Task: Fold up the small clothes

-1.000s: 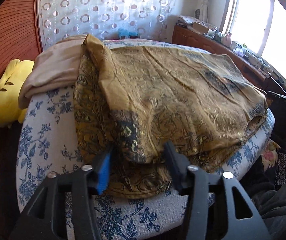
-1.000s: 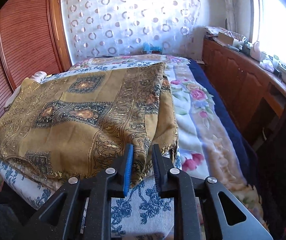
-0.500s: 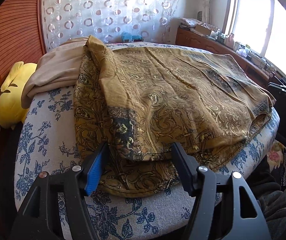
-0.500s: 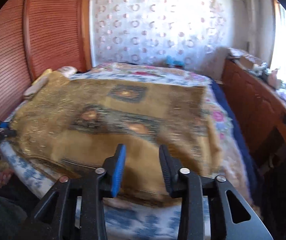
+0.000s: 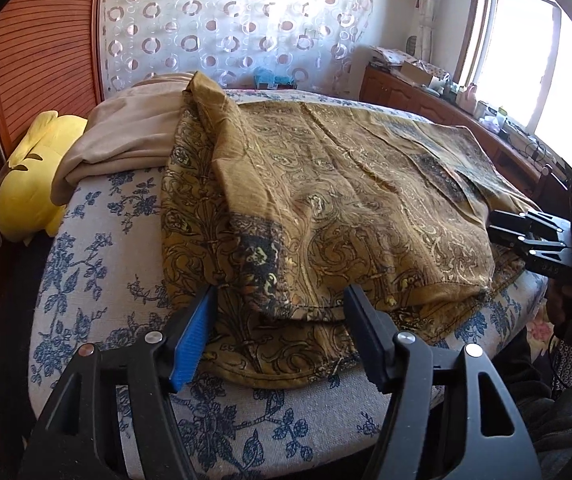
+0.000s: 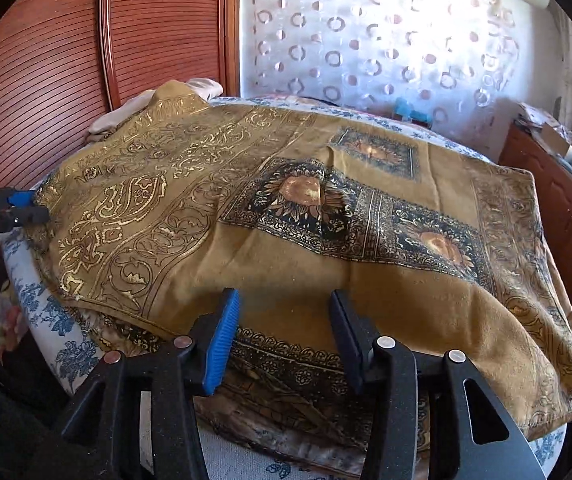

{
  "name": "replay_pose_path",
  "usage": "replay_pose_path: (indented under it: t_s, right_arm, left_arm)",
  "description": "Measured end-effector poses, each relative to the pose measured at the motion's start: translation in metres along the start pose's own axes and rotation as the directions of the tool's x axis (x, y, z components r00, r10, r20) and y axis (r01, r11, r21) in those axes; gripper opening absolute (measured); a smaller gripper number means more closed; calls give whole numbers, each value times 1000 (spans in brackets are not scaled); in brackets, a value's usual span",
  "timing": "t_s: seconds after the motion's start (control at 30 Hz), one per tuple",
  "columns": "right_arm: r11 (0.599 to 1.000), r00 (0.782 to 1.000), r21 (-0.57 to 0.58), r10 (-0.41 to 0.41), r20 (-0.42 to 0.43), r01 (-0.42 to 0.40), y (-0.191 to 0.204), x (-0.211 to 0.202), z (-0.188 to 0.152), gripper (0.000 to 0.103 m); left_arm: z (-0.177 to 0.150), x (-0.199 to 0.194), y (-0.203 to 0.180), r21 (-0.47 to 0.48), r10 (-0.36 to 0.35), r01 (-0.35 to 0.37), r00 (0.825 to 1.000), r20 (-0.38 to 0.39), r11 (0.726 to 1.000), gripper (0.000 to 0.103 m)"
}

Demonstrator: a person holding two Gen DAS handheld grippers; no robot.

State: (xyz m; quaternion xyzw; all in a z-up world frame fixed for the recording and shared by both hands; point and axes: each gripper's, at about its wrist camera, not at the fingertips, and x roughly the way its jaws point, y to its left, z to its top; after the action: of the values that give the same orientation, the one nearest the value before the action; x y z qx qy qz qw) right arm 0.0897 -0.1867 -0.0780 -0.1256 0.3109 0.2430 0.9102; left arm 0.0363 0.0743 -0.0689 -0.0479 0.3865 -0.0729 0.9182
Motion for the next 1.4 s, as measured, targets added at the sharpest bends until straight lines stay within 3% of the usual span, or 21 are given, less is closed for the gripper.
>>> replay_pose_path:
  t_s: [0.27, 0.47, 0.67, 1.0, 1.23, 1.4]
  right_arm:
    - [1000, 1000, 6, 1, 21, -1, 2, -3, -7, 53]
    - [1000, 999, 12, 1, 33, -2, 1, -4, -11, 58]
    - [1000, 999, 15, 2, 35, -2, 2, -4, -13, 61]
    - [1000, 999, 12, 4, 32, -5, -1, -4, -12, 62]
    - [1000, 999, 13, 8, 34, -8, -2, -3, -11, 64]
    - [1000, 999, 11, 15, 37, -15, -3, -3, -12, 64]
  left_arm:
    - [11, -25, 7, -22, 17, -16, 997, 75, 1000, 66]
    - [16, -11, 24, -71, 41, -38, 998, 51, 997, 66]
    - [14, 10, 35, -133, 6, -5, 1000, 4, 991, 66]
    - [11, 14, 34, -115, 29, -28, 1000, 10, 993, 66]
    - [9, 15, 25, -89, -42, 42, 999, 3, 995, 17]
    - [18, 2, 11, -50, -81, 84, 995, 59, 995, 10]
